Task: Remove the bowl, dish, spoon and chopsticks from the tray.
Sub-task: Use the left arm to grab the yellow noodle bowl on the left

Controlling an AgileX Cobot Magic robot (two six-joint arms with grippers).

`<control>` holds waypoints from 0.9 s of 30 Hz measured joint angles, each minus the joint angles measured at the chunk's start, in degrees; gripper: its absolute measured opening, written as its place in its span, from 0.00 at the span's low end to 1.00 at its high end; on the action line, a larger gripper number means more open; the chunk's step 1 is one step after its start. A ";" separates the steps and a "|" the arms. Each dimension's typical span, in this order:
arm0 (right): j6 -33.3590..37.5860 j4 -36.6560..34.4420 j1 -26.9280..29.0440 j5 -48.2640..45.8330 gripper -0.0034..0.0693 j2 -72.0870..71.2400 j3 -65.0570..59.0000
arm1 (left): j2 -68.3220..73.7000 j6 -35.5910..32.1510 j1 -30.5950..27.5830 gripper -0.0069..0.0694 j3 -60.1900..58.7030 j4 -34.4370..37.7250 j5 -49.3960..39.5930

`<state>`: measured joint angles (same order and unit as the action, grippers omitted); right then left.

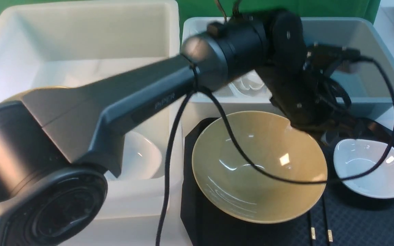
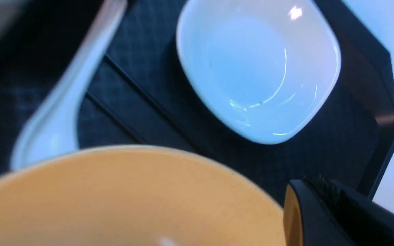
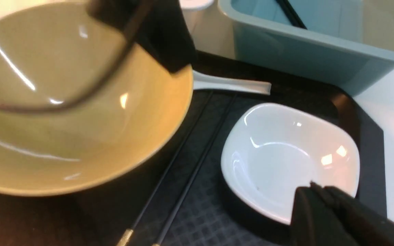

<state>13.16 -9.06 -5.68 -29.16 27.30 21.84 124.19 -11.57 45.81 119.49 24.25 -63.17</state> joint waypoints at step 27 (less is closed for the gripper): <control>-0.07 -0.21 0.00 0.66 0.11 0.00 -0.05 | 2.49 0.49 -7.66 0.70 -4.37 -24.97 -7.85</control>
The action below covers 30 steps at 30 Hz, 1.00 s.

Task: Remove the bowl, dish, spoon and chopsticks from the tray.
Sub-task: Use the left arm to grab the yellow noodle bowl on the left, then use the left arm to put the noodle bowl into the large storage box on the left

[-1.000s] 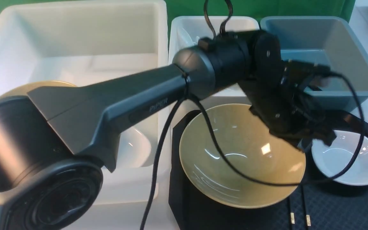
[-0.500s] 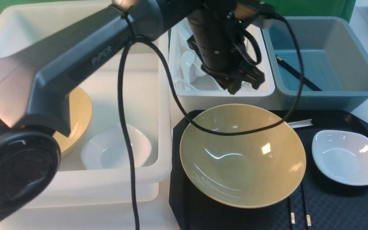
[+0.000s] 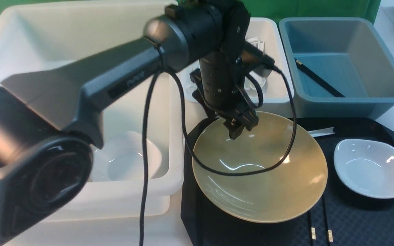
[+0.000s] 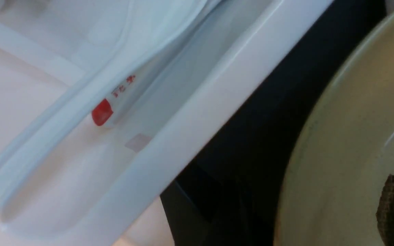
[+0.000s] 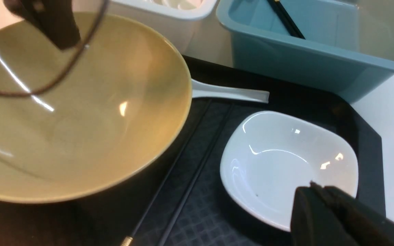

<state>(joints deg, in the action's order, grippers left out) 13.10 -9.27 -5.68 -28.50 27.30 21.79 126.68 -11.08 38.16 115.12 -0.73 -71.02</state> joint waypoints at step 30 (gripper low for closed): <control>-1.22 0.00 0.00 -0.73 0.11 0.00 0.00 | 2.00 -2.29 -8.46 0.09 -0.55 29.22 0.80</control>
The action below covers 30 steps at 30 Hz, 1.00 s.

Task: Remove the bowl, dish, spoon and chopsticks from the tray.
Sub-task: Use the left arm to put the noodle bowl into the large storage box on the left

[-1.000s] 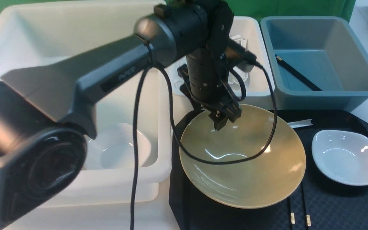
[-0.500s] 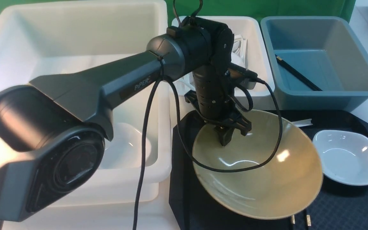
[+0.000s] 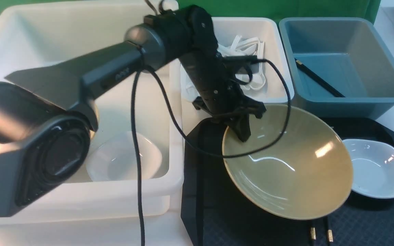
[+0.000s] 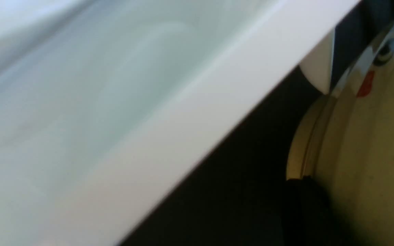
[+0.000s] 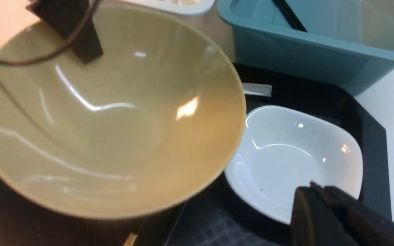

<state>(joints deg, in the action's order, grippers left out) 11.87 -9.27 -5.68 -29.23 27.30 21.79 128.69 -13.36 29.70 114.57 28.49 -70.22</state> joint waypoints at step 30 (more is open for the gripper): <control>0.00 0.00 0.00 1.39 0.11 0.00 0.00 | -39.39 -3.27 -50.11 0.09 -11.32 -9.95 -1.97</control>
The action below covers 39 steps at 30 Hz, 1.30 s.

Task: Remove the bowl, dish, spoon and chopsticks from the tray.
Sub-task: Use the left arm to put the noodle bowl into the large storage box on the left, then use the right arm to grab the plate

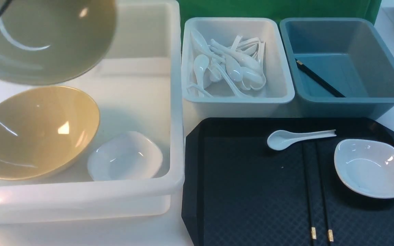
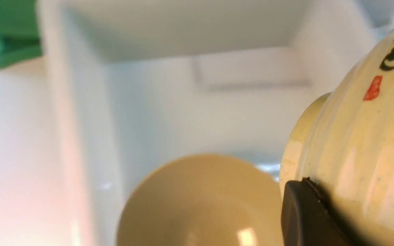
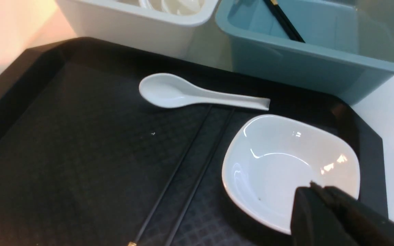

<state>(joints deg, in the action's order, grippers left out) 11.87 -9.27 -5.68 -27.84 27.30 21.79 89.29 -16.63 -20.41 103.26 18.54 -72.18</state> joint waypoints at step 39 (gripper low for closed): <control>0.00 0.00 0.00 0.13 0.11 0.00 0.00 | -9.30 -0.96 0.15 0.49 -31.04 2.67 26.33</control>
<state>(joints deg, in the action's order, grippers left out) 11.87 -9.27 -5.68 -27.72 27.30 21.79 79.99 -17.60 -20.26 72.22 21.21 -45.86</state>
